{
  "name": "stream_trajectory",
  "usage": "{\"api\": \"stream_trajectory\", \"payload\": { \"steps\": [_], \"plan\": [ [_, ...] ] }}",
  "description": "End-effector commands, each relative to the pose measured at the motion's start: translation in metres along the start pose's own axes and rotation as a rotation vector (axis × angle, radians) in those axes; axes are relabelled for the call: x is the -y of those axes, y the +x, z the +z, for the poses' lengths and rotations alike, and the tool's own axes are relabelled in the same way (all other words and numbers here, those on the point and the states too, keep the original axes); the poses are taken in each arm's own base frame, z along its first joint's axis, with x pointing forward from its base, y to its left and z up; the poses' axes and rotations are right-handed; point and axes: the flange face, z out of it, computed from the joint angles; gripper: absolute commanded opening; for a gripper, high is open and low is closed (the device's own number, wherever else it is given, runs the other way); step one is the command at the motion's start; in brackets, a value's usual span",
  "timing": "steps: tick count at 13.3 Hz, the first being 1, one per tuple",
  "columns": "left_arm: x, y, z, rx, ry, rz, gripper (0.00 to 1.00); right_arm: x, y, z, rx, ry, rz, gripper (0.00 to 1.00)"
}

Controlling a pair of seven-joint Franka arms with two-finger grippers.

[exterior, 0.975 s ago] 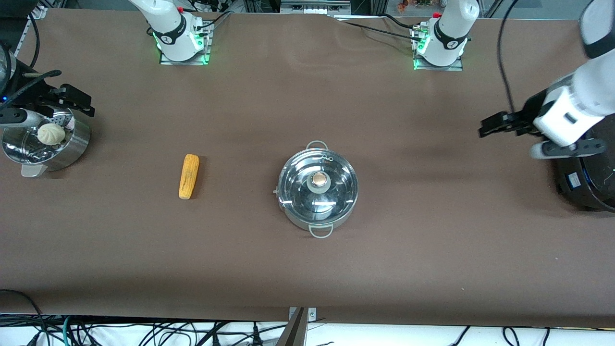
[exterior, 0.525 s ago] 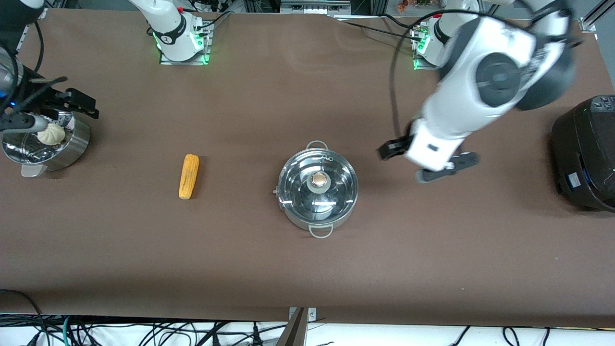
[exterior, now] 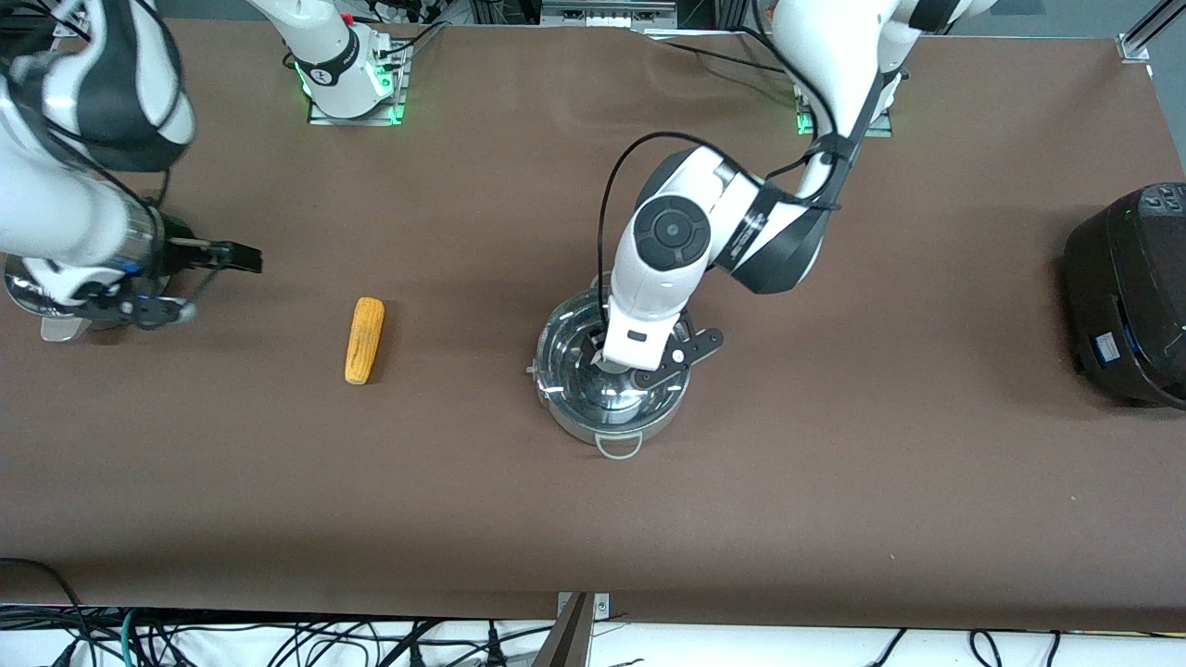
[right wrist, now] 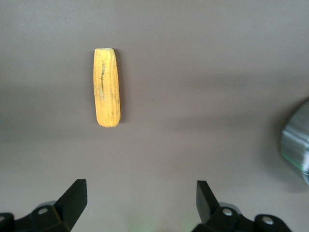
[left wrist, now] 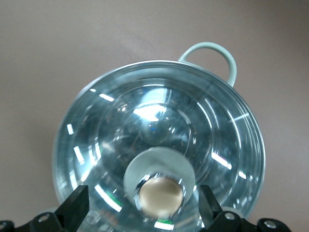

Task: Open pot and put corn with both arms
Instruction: 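Grasp the lid knob with the left gripper while the right gripper grasps the corn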

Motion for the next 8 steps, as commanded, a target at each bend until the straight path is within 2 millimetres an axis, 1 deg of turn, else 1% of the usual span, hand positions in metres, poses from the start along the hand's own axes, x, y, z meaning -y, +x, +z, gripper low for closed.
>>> {"api": "stream_trajectory", "payload": {
  "steps": [1,2,3,4,5,7,8],
  "plan": [
    [-0.01,-0.002,0.001,-0.052,-0.002,-0.016,1.0,0.034,-0.003,0.037,-0.034,-0.015,0.069,1.0],
    [-0.01,-0.002,0.007,-0.05,0.003,-0.016,1.0,0.051,0.002,0.049,-0.055,-0.016,0.086,1.0],
    [-0.011,-0.002,0.007,-0.054,-0.003,-0.014,1.0,0.062,0.008,0.063,-0.069,-0.015,0.081,1.0],
    [-0.011,-0.002,0.009,-0.054,-0.005,-0.016,0.99,0.068,0.013,0.073,-0.087,-0.012,0.074,1.0],
    [-0.011,-0.002,0.009,-0.054,-0.005,-0.016,0.9,0.07,0.018,0.09,-0.091,-0.013,0.069,1.0],
    [-0.014,-0.01,0.011,-0.054,0.0,-0.001,0.62,0.073,0.022,0.122,-0.129,-0.008,0.059,1.0],
    [-0.015,-0.016,0.017,-0.07,0.015,0.015,0.51,0.074,0.022,0.139,-0.156,-0.009,0.05,1.0]
  ]
}}
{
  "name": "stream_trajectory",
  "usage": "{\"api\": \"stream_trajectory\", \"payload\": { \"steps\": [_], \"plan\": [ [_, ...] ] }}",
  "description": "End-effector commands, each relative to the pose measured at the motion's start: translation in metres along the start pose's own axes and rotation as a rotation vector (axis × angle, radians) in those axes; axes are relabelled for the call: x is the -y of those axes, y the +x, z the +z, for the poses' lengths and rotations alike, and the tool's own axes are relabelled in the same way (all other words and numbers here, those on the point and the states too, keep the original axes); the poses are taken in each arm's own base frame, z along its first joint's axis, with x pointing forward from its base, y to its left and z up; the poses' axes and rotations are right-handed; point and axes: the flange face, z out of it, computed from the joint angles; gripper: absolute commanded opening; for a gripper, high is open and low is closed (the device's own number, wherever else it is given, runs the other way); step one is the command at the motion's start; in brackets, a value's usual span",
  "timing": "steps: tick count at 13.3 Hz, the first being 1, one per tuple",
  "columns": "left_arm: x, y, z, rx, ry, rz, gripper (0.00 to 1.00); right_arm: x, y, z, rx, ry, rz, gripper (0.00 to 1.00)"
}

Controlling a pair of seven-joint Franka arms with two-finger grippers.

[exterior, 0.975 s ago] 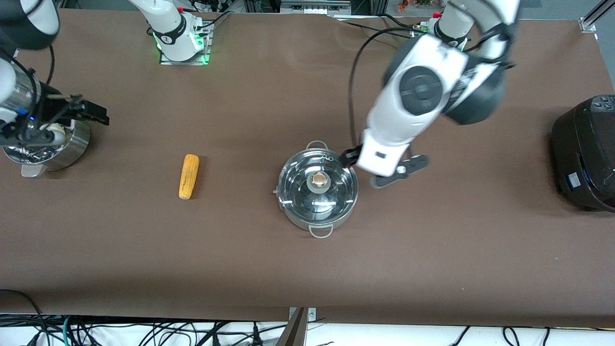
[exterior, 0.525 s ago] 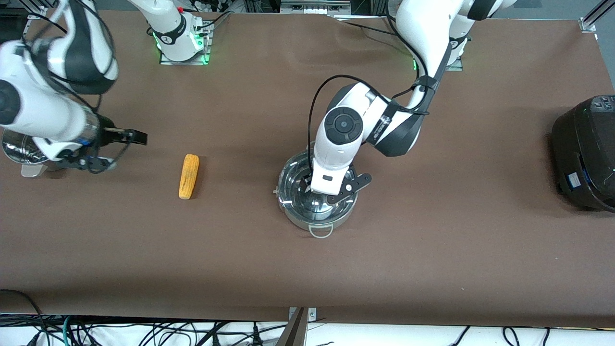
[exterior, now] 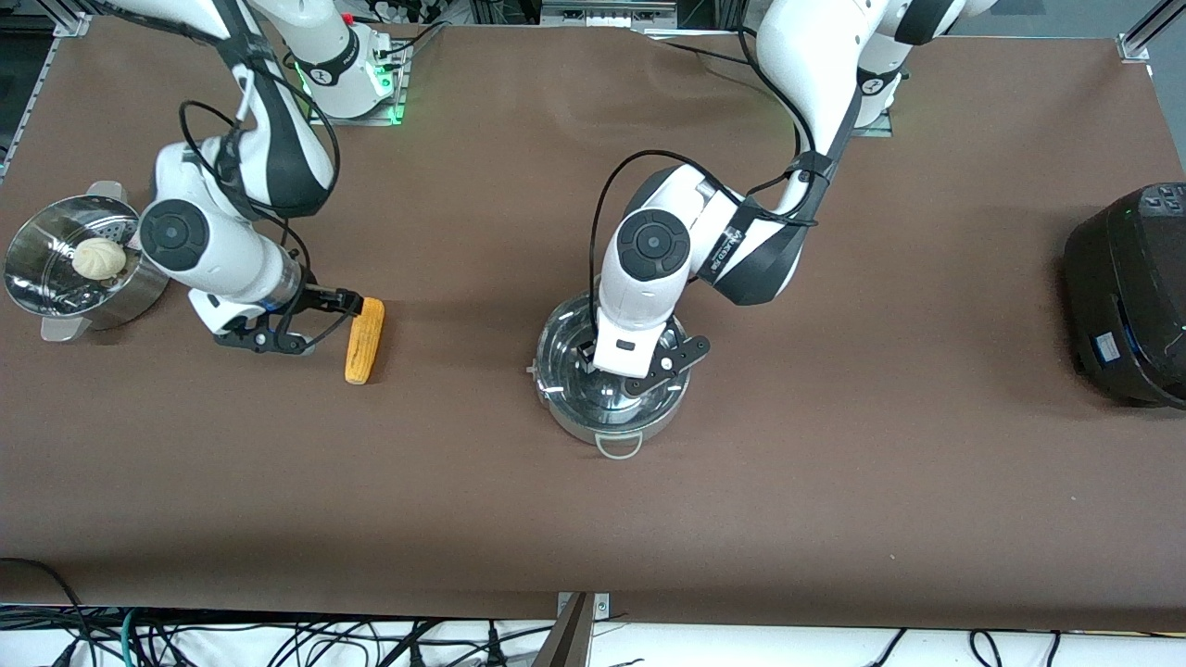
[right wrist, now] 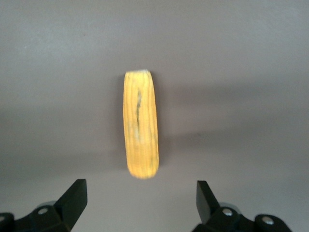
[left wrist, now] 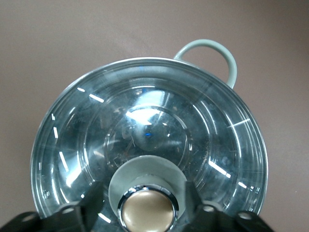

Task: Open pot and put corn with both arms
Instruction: 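Grasp the lid knob with the left gripper while the right gripper grasps the corn, then lift the glass lid off the pot with the left gripper, carry it aside, then lower the lid onto the table while the right gripper carries corn over the pot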

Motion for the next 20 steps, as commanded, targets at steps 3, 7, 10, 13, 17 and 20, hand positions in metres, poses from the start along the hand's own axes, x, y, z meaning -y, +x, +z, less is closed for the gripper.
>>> {"api": "stream_trajectory", "payload": {
  "steps": [3,7,10,13,17,20],
  "plan": [
    [-0.014,-0.025,0.005,-0.037,0.01,0.04,0.15,0.002,0.0,0.067,-0.09,0.011,-0.005,1.0],
    [-0.006,-0.016,-0.039,-0.033,-0.006,0.032,0.0,0.005,0.002,0.095,-0.083,0.009,-0.009,0.99],
    [0.037,0.023,-0.13,-0.031,-0.033,0.1,0.0,0.006,0.002,0.104,-0.079,0.007,-0.017,0.38],
    [0.148,0.081,-0.168,0.029,0.007,0.24,0.0,0.022,0.001,0.091,-0.098,0.012,-0.046,0.0],
    [0.277,0.137,-0.152,0.077,0.066,0.433,0.0,0.03,0.034,-0.017,0.0,-0.027,-0.039,0.0],
    [0.33,0.164,-0.091,0.047,0.114,0.53,0.0,0.057,0.039,-0.086,0.077,-0.049,-0.063,0.0]
  ]
}}
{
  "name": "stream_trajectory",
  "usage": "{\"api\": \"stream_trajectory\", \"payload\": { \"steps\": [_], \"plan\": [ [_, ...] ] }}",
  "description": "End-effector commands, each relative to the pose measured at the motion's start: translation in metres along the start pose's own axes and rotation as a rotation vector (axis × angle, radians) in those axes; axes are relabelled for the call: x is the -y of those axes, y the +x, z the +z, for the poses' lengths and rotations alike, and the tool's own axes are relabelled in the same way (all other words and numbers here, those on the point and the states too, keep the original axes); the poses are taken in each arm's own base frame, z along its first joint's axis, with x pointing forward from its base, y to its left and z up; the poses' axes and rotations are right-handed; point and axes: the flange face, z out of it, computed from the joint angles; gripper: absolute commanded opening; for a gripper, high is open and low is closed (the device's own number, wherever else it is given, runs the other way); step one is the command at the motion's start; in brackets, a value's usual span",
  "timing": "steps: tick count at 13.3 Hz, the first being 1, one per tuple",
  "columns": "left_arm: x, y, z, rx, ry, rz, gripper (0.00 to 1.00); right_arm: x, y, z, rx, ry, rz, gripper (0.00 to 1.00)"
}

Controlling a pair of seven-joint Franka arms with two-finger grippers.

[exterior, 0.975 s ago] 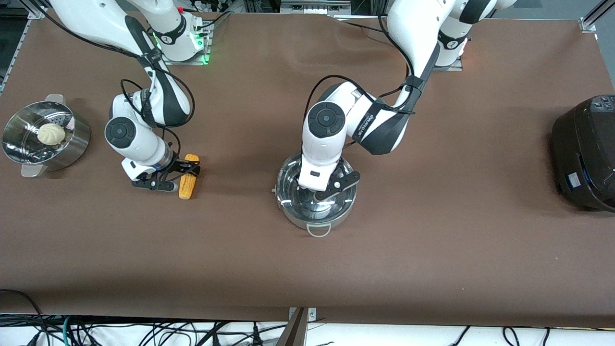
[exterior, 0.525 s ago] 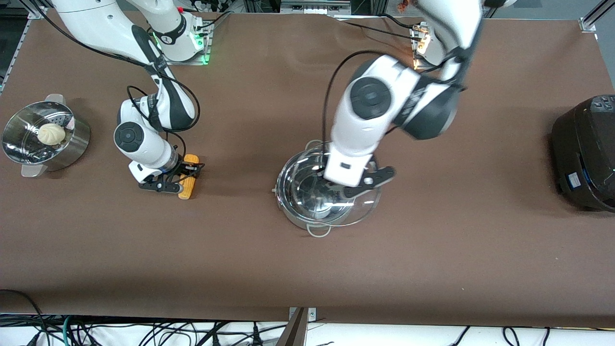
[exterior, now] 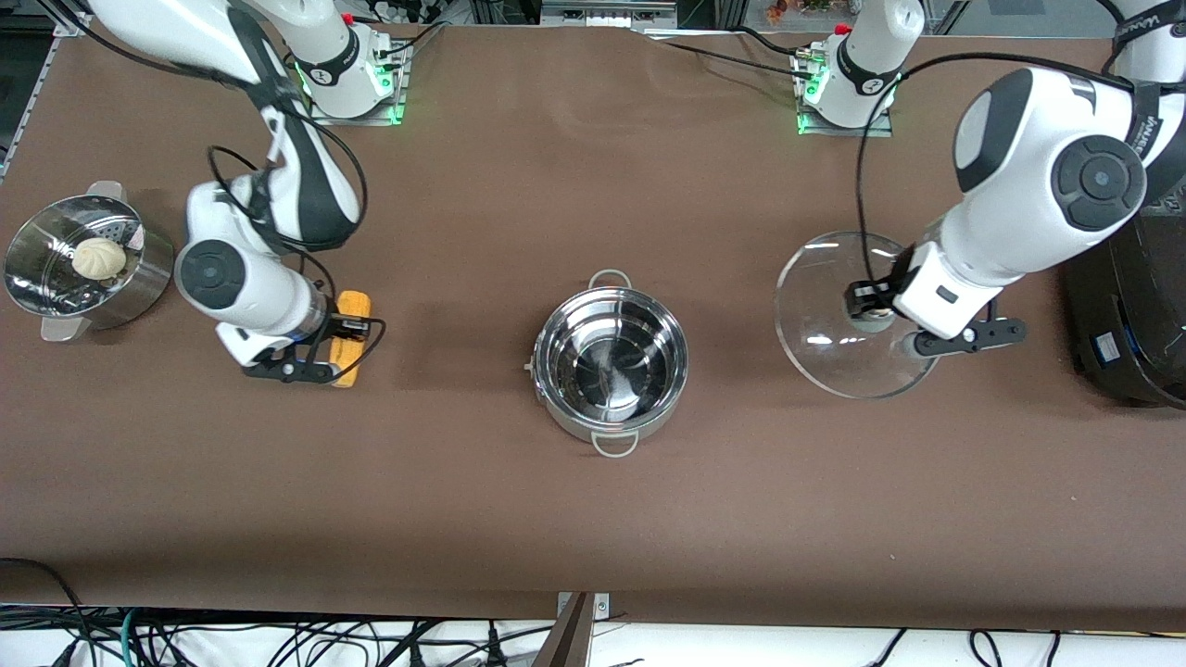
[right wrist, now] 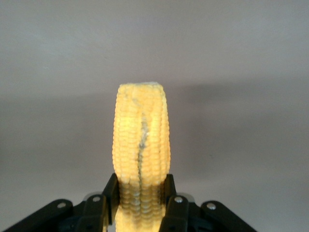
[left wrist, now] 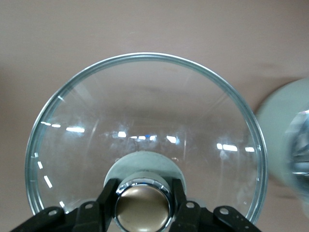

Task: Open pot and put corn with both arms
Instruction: 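Lower the lid onto the table while the right gripper carries corn over the pot, then release the corn into the pot while the left gripper returns to rest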

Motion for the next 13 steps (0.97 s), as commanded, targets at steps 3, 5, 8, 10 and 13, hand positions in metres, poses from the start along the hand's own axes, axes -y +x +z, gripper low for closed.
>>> {"api": "stream_trajectory", "payload": {
  "steps": [3,5,8,10,13],
  "plan": [
    [0.05,-0.021,0.111,-0.085,0.019,0.159,0.0,0.102,-0.023,-0.076,-0.013,0.009,-0.15,0.0],
    [0.07,-0.032,0.186,-0.127,0.011,0.158,0.0,0.166,-0.029,-0.062,-0.046,0.036,-0.184,0.0],
    [0.072,-0.035,0.219,-0.115,0.016,0.158,0.0,0.252,-0.027,-0.055,-0.08,0.203,0.015,0.0],
    [0.072,-0.037,0.224,-0.103,0.018,0.156,0.0,0.299,-0.027,-0.036,-0.141,0.296,0.135,0.0],
    [0.071,-0.037,0.214,-0.099,0.017,0.156,1.0,0.333,-0.024,0.001,-0.213,0.394,0.231,0.1]
  ]
}}
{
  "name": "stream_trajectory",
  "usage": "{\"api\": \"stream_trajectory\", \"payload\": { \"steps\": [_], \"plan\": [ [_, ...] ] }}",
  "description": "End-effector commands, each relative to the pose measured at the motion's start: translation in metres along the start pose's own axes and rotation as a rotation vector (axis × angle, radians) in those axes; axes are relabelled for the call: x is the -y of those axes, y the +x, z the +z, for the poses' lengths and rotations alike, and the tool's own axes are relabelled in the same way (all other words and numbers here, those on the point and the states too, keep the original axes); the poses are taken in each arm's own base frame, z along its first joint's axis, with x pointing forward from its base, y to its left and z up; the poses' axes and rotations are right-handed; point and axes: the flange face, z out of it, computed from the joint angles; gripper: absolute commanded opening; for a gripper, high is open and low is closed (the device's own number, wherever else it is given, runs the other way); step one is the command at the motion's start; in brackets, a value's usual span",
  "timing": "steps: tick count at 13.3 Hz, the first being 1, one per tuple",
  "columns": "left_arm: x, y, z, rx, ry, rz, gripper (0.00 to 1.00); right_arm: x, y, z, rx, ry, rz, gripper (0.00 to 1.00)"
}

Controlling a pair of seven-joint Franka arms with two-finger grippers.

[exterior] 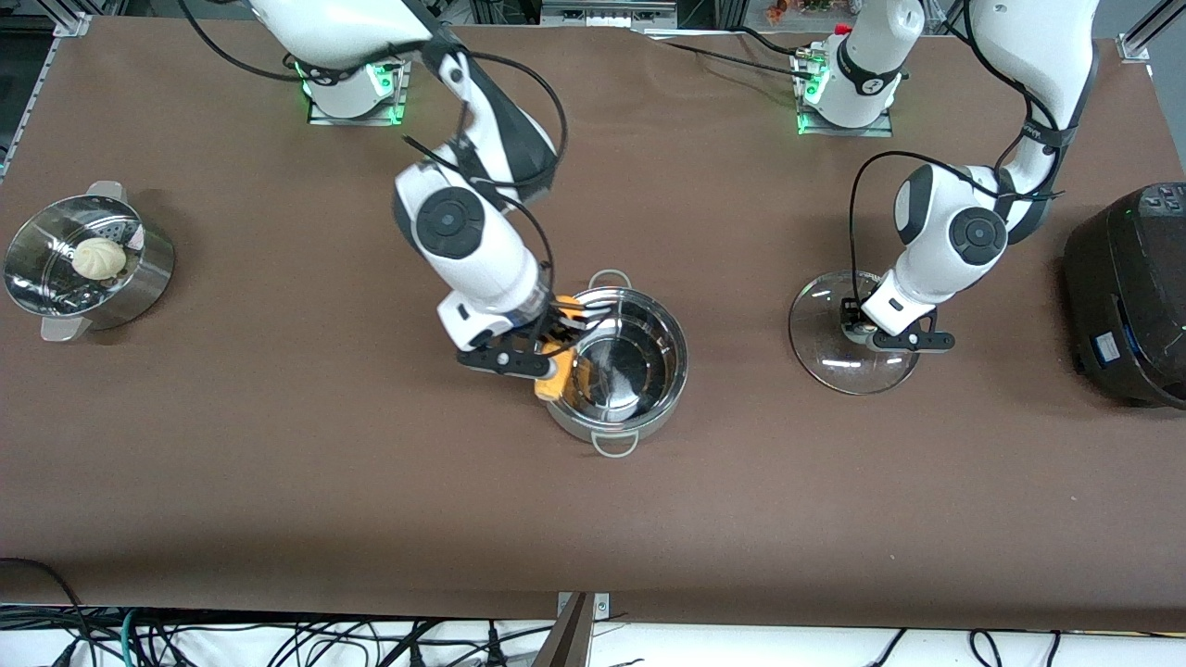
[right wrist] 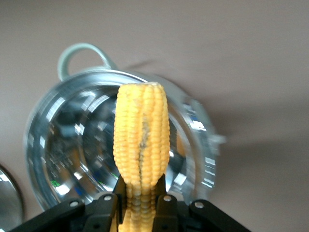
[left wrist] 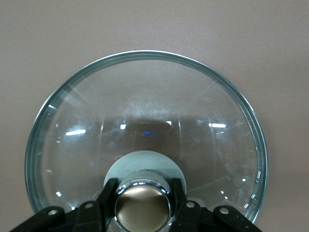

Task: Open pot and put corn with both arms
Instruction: 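Release the corn into the pot while the left gripper returns to rest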

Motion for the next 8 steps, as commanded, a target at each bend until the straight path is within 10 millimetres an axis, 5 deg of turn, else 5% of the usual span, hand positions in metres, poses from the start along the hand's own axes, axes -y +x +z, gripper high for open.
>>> {"api": "stream_trajectory", "payload": {
  "steps": [1,2,5,8],
  "plan": [
    [0.001,0.002,-0.04,-0.001,0.0,0.017,1.0,0.015,0.001,0.026,-0.031,0.06,0.074,0.22],
    [0.0,0.007,-0.065,-0.009,-0.003,0.007,1.0,0.015,0.0,0.029,-0.035,0.058,0.073,0.93],
    [0.005,0.03,-0.155,0.057,-0.003,-0.004,1.0,0.021,-0.007,0.023,-0.044,0.044,0.046,1.0],
    [0.008,0.053,-0.298,0.119,0.002,-0.007,1.0,0.017,-0.008,0.017,-0.014,0.001,0.046,1.0]
  ]
}}
